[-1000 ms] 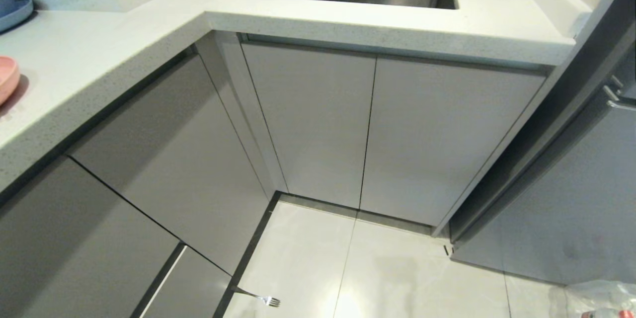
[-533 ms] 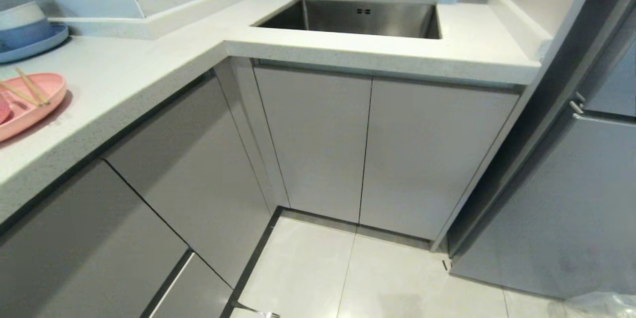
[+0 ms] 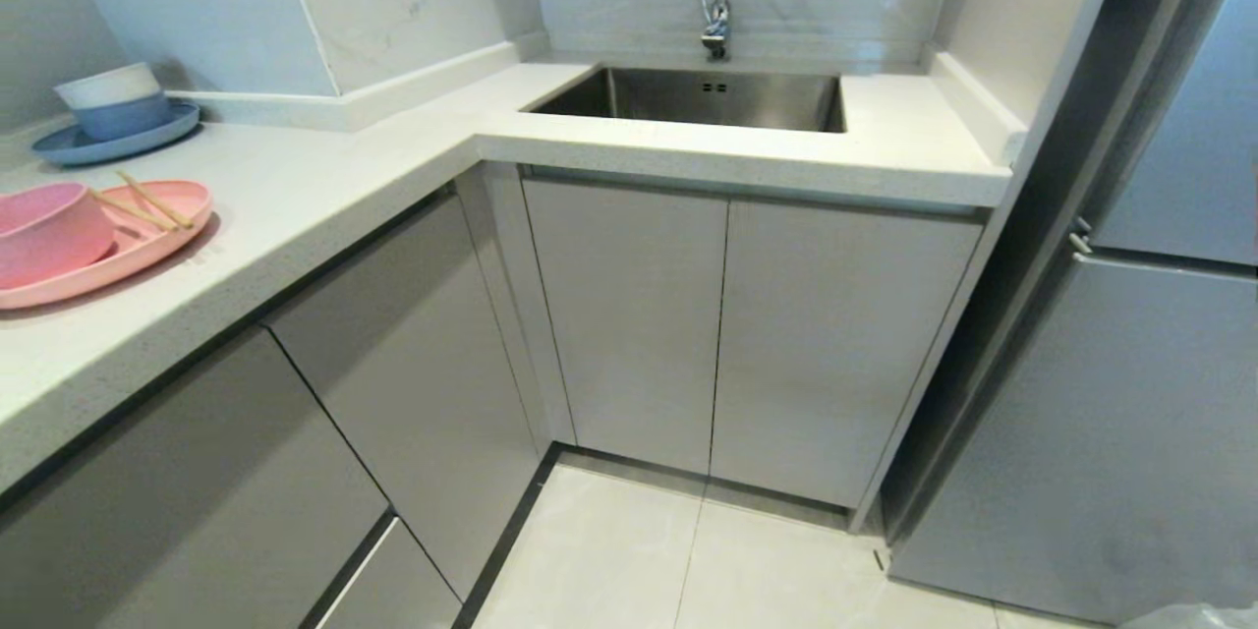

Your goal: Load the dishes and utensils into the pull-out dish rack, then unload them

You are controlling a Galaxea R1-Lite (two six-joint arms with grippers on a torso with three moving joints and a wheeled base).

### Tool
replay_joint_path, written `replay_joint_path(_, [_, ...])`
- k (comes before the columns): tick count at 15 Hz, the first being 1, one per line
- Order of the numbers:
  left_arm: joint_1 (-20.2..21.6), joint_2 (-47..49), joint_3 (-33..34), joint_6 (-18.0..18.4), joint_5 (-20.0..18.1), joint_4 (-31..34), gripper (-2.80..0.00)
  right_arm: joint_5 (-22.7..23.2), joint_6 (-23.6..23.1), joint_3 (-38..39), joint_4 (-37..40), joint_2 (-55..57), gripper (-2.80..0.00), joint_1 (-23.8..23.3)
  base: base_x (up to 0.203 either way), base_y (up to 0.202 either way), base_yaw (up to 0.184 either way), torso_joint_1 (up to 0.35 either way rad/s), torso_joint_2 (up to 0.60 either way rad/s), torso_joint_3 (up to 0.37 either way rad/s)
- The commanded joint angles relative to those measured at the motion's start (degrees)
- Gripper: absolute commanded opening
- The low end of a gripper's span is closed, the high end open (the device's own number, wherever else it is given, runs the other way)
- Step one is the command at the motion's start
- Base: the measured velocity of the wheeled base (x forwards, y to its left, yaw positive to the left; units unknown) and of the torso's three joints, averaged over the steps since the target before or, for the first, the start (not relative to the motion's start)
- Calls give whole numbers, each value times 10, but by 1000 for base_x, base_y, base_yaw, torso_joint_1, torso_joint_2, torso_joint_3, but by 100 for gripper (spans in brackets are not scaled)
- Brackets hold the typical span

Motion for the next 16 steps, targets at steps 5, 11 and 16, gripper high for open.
replay_joint_path(5, [0,-1,0,-1,0,0,-280,0,0,1,1,0,-280,0,0,0,0,3,3,202])
replay_joint_path(11, [1,-1,0,-2,0,0,-280,0,0,1,0,0,-280,0,0,0,0,1,3,43])
replay_joint_path(16, [0,-1,0,-3,0,0,-280,0,1,1,1,0,-280,0,0,0,0,0,0,0])
